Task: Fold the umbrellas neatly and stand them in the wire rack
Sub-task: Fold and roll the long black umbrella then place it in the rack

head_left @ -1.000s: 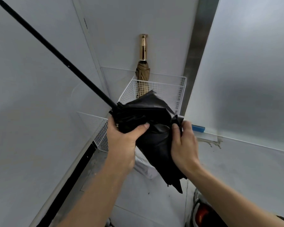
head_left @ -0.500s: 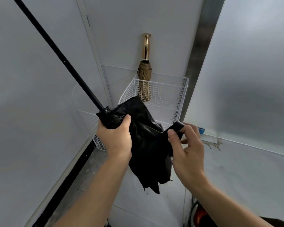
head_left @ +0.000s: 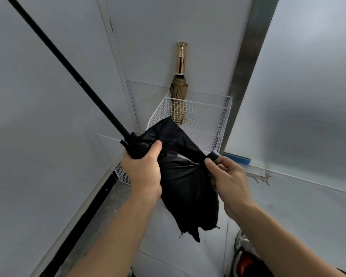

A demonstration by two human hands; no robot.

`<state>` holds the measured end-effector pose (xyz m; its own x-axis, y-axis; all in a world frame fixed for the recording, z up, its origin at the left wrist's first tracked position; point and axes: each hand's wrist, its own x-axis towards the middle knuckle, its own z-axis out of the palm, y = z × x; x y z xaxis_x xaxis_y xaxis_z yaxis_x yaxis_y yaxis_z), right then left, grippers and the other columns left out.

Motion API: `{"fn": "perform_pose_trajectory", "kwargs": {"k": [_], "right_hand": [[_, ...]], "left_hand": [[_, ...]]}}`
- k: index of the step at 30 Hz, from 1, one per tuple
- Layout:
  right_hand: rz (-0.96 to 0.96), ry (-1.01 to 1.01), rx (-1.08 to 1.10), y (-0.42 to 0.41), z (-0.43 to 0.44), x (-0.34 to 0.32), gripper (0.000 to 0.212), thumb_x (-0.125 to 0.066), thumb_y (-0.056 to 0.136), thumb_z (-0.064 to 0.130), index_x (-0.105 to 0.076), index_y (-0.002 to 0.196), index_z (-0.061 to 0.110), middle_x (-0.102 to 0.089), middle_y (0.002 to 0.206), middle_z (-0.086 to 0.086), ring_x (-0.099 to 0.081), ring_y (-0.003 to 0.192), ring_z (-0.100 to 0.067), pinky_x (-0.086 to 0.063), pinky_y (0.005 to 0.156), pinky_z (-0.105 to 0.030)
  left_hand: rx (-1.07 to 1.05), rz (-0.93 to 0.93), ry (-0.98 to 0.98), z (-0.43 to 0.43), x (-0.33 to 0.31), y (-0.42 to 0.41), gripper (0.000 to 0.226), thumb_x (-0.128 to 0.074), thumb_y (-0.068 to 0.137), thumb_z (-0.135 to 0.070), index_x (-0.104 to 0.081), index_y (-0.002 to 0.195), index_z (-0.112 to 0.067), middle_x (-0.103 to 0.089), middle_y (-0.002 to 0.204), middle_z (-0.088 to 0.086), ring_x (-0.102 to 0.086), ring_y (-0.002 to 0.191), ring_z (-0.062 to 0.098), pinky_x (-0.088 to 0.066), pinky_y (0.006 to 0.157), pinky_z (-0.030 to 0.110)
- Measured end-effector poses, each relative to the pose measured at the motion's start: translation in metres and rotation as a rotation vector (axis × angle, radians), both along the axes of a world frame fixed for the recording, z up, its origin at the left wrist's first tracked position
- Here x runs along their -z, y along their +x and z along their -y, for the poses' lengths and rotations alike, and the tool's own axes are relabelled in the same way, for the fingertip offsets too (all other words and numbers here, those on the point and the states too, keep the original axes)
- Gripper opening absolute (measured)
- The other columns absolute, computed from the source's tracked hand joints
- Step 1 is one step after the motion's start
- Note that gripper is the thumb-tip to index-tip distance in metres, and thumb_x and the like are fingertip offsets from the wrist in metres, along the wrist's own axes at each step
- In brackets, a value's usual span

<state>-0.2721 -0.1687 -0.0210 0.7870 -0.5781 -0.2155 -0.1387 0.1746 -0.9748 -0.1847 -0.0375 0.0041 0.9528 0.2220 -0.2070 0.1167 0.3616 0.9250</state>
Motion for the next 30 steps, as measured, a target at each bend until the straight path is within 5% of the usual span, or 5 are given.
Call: {"fn": "perform_pose_trajectory", "kwargs": {"k": [9,13,17,25,30], "right_hand": [[-0.147,0.050,-0.208,0.009,-0.021,0.015,0.031,-0.062,0.091,0.041,-0.058,0.082,0.011,-0.062,0.085,-0.023,-0.057,0.076,-0.032,-0.051,0.079,-0.056],[-0.217,0.308,-0.465,0.005,-0.023,0.012,0.033,-0.053,0.101,0.027,-0.055,0.118,-0.001,-0.064,0.110,-0.029,-0.059,0.096,-0.037,-0.044,0.100,-0.058],[-0.183,0.429,-0.570,-0.001,-0.024,0.005,0.023,-0.043,0.105,0.023,-0.063,0.117,0.025,-0.074,0.111,-0.009,-0.070,0.106,-0.027,-0.057,0.092,-0.039],[-0.038,-0.339,-0.202,-0.008,-0.022,0.007,0.020,-0.047,0.102,0.034,-0.056,0.099,0.016,-0.068,0.089,-0.006,-0.066,0.083,-0.023,-0.053,0.082,-0.050],[-0.011,-0.746,-0.067,-0.014,-0.020,0.014,0.017,-0.041,0.101,0.039,-0.046,0.094,0.025,-0.059,0.077,0.011,-0.059,0.072,-0.011,-0.050,0.065,-0.043]], "left_hand": [[0.220,-0.033,-0.193,0.004,-0.015,-0.012,0.009,-0.070,0.079,0.002,-0.071,0.088,0.001,-0.071,0.079,0.013,-0.070,0.070,0.027,-0.059,0.064,0.035],[0.362,-0.055,-0.306,-0.006,-0.016,-0.007,0.058,-0.076,0.061,-0.017,-0.064,0.111,0.010,-0.063,0.091,0.022,-0.064,0.077,0.035,-0.056,0.068,0.041],[0.574,-0.038,-0.322,-0.015,-0.018,-0.001,0.035,-0.067,0.068,-0.021,-0.072,0.095,0.001,-0.068,0.086,0.019,-0.067,0.073,0.029,-0.057,0.067,0.039],[0.633,0.044,-0.307,-0.015,-0.019,-0.002,0.030,-0.071,0.073,-0.023,-0.074,0.099,-0.008,-0.074,0.098,0.012,-0.071,0.092,0.023,-0.058,0.078,0.032],[0.323,0.038,-0.099,0.005,-0.013,-0.021,0.053,-0.082,0.069,0.002,-0.063,0.118,-0.002,-0.073,0.108,0.013,-0.072,0.098,0.026,-0.058,0.089,0.042]]}}
